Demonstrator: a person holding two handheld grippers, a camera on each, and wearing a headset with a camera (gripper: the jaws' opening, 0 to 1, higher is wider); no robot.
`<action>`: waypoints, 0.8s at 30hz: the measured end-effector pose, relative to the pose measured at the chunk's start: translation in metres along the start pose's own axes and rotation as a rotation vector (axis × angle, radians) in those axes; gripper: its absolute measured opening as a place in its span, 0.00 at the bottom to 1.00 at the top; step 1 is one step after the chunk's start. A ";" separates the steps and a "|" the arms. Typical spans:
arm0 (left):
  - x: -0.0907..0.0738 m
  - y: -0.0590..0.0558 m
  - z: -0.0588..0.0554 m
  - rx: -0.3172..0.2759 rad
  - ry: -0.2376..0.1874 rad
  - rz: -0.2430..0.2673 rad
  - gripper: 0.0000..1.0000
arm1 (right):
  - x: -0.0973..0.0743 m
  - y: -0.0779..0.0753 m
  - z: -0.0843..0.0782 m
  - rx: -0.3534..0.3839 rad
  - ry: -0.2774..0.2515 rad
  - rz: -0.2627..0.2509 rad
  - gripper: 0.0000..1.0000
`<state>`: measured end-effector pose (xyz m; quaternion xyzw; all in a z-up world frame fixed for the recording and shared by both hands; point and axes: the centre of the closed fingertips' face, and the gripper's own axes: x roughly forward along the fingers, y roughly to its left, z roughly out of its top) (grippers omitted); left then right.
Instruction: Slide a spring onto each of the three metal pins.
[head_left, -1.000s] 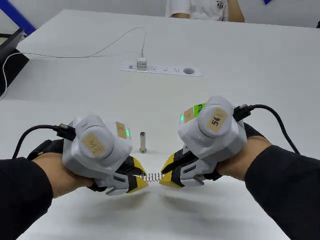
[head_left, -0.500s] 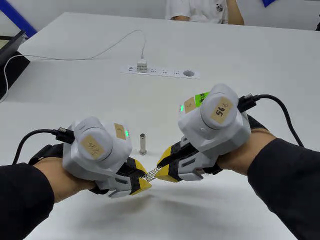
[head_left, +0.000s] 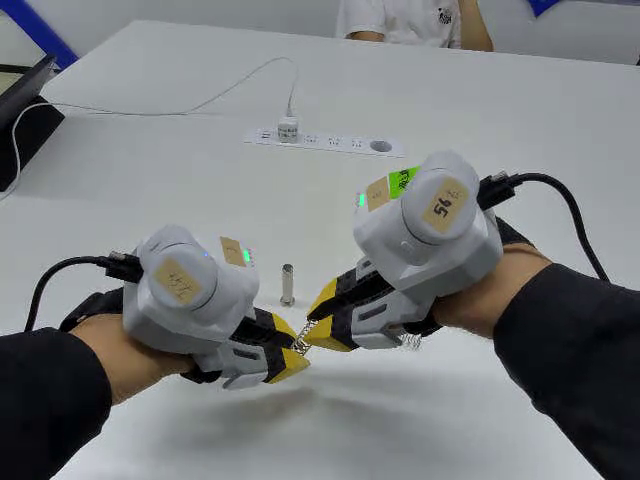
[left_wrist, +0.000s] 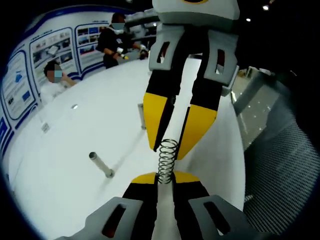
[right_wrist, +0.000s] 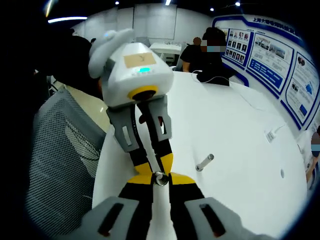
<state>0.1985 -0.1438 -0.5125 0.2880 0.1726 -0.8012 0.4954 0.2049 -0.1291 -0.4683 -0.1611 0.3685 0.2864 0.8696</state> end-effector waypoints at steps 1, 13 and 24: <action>0.000 0.000 0.000 -0.006 -0.004 0.002 0.11 | 0.000 -0.001 0.000 0.001 0.001 0.000 0.14; -0.005 0.006 0.006 -0.007 -0.062 0.035 0.10 | 0.000 -0.006 0.004 0.007 0.010 0.003 0.14; -0.007 0.010 0.011 -0.002 -0.099 0.063 0.11 | 0.000 -0.008 0.013 -0.013 0.014 0.016 0.12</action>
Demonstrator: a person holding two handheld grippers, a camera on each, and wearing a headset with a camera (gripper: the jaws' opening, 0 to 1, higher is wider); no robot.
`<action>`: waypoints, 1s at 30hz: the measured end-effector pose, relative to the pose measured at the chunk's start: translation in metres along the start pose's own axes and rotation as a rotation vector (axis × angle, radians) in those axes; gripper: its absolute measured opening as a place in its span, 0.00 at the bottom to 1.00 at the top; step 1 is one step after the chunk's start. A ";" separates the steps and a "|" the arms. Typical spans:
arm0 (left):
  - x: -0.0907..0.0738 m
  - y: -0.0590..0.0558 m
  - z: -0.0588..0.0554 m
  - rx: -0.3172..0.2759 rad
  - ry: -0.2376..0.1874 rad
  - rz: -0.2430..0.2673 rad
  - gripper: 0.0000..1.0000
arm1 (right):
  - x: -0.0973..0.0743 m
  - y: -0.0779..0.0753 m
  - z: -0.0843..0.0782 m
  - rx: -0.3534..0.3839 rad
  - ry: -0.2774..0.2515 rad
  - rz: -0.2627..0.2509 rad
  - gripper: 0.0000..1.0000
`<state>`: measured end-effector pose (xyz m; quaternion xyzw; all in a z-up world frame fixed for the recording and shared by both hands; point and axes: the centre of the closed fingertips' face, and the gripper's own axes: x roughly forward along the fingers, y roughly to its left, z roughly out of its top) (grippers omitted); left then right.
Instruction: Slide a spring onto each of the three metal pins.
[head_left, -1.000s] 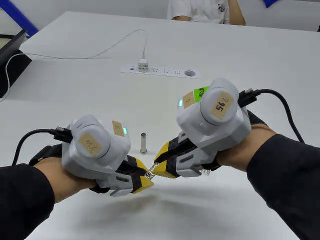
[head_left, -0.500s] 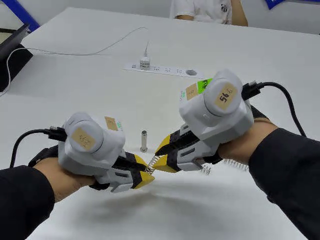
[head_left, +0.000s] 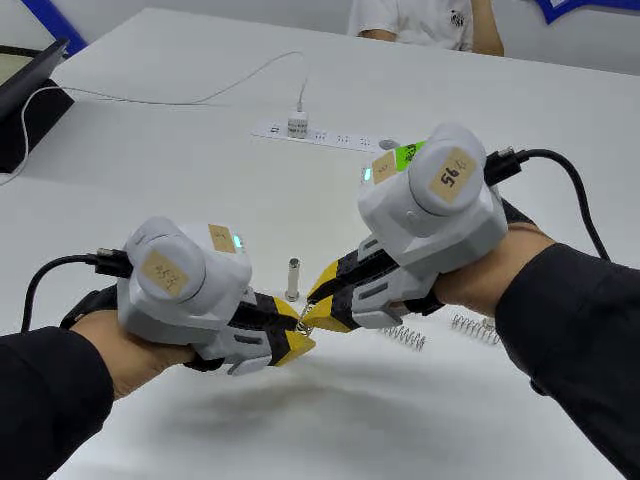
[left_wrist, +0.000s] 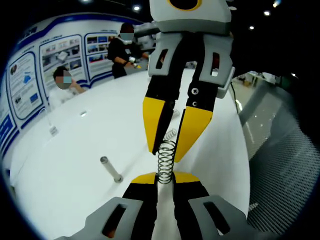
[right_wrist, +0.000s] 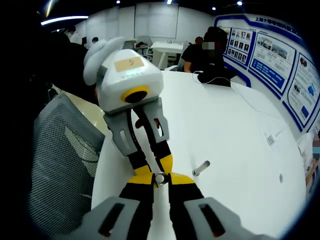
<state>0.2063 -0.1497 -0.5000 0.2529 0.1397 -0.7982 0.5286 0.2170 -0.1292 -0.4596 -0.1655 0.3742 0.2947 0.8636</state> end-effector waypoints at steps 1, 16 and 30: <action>0.000 0.000 0.000 0.004 -0.002 0.002 0.11 | 0.000 -0.001 0.001 -0.001 0.002 0.003 0.12; -0.004 0.003 0.001 -0.022 -0.044 0.027 0.21 | -0.001 -0.005 0.002 -0.028 0.032 0.013 0.12; -0.015 0.008 -0.007 -0.078 -0.080 0.065 0.37 | -0.007 -0.018 0.011 -0.054 0.043 0.000 0.12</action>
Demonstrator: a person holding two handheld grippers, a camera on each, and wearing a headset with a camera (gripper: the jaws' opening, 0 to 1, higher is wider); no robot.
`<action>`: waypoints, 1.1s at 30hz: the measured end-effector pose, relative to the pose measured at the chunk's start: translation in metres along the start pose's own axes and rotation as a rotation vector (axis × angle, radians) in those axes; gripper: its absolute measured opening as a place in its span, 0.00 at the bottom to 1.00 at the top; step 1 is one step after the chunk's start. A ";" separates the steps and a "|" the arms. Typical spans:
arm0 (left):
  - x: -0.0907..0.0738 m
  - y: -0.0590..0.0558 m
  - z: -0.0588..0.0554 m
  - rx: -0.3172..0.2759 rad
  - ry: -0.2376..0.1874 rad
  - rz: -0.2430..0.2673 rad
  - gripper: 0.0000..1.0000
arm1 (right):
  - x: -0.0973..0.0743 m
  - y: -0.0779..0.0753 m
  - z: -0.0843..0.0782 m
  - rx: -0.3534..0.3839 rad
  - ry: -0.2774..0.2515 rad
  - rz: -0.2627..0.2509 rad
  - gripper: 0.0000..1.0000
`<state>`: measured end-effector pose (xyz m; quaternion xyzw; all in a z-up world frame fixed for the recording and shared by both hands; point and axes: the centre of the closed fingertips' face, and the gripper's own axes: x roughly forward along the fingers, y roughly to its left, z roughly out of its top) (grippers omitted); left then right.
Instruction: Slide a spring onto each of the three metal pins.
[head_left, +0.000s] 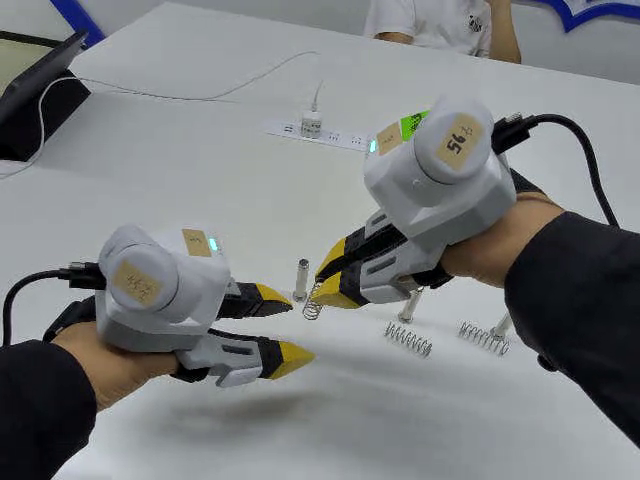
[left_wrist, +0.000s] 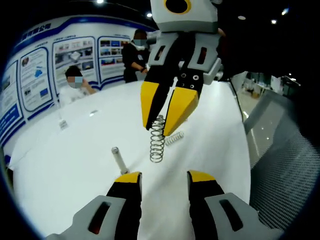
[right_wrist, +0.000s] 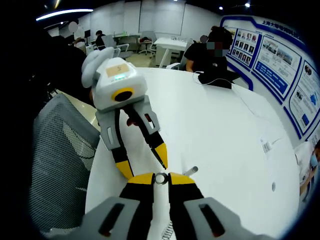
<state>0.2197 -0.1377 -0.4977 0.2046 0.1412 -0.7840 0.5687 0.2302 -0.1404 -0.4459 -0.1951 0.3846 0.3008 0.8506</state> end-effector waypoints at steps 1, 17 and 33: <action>0.000 -0.001 0.000 -0.003 -0.007 0.000 0.38 | -0.001 -0.002 0.001 -0.001 0.000 -0.003 0.12; -0.001 -0.002 -0.009 -0.052 -0.005 0.004 0.44 | -0.007 -0.046 0.017 -0.016 0.012 -0.071 0.12; -0.003 -0.002 -0.013 -0.051 0.009 0.001 0.45 | 0.016 -0.056 0.011 -0.015 0.076 -0.042 0.12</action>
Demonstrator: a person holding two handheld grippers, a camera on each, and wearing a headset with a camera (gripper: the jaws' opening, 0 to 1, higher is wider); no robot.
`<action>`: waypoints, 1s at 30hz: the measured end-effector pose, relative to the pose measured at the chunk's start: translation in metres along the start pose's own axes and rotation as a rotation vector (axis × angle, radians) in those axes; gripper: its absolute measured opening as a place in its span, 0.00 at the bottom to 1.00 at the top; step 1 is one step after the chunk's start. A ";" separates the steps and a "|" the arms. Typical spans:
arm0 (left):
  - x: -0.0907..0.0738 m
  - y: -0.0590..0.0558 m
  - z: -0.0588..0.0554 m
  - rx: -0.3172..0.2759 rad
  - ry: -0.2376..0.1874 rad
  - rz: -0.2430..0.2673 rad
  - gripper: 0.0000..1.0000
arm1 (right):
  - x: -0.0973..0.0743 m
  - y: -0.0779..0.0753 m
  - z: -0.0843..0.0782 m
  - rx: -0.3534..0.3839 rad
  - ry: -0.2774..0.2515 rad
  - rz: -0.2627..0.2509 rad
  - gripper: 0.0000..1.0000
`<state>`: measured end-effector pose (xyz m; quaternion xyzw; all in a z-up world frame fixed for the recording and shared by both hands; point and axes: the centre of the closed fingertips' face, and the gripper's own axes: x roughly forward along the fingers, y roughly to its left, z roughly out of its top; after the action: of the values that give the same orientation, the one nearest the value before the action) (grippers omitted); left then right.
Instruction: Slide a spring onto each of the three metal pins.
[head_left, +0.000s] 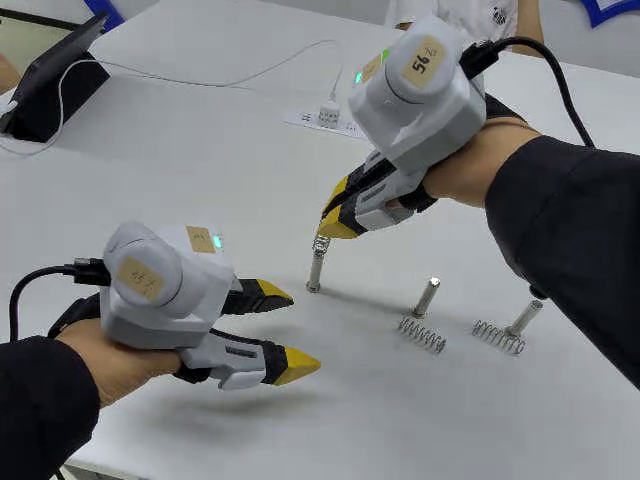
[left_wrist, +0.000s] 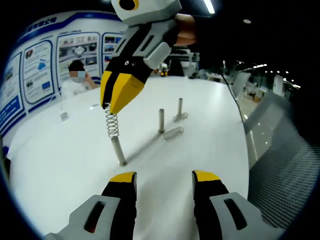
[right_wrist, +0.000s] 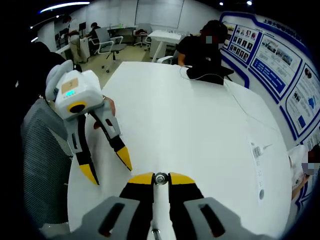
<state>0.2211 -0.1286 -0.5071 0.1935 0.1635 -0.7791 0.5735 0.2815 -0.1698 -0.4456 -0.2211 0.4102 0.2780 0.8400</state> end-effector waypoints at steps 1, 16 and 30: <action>0.000 0.000 0.000 0.000 0.001 0.000 0.45 | 0.001 0.000 -0.001 0.000 0.005 0.001 0.12; -0.001 0.000 -0.002 0.002 0.005 -0.003 0.44 | 0.017 0.002 -0.008 0.013 0.041 0.016 0.12; -0.001 0.000 -0.005 0.001 0.019 -0.005 0.44 | 0.032 0.002 -0.020 0.041 0.066 0.017 0.12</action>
<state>0.2218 -0.1252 -0.5111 0.2008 0.1688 -0.7789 0.5696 0.2857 -0.1711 -0.4831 -0.2095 0.4453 0.2694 0.8278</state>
